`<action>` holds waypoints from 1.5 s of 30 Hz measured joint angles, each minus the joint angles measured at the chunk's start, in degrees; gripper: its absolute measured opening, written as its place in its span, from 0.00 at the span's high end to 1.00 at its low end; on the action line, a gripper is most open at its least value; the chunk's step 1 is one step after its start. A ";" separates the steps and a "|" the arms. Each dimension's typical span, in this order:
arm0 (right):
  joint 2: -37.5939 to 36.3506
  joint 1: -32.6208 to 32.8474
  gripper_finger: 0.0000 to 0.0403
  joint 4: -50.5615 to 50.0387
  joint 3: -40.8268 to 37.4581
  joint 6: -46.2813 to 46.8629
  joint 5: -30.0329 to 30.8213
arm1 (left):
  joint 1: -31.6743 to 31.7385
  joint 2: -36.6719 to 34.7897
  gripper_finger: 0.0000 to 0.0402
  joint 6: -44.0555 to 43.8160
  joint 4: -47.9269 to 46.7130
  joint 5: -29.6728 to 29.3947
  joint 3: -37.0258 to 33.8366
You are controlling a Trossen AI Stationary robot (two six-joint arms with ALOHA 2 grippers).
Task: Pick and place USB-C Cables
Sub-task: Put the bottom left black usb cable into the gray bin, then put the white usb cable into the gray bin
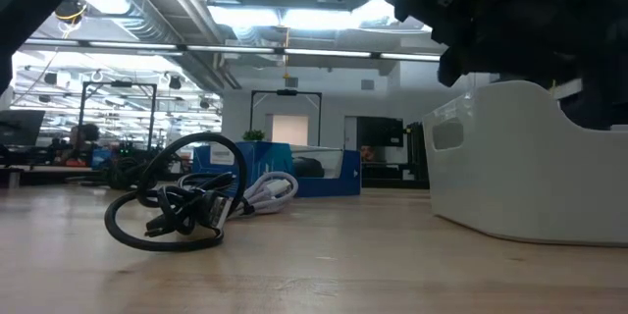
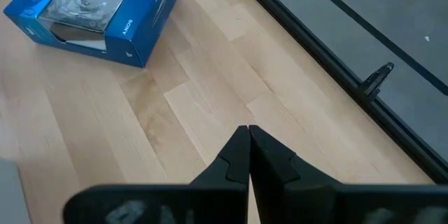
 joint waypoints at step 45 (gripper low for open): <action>0.02 0.02 0.98 -2.27 -0.02 0.10 -0.01 | -5.62 -12.18 0.66 -58.60 -45.61 -14.15 -11.71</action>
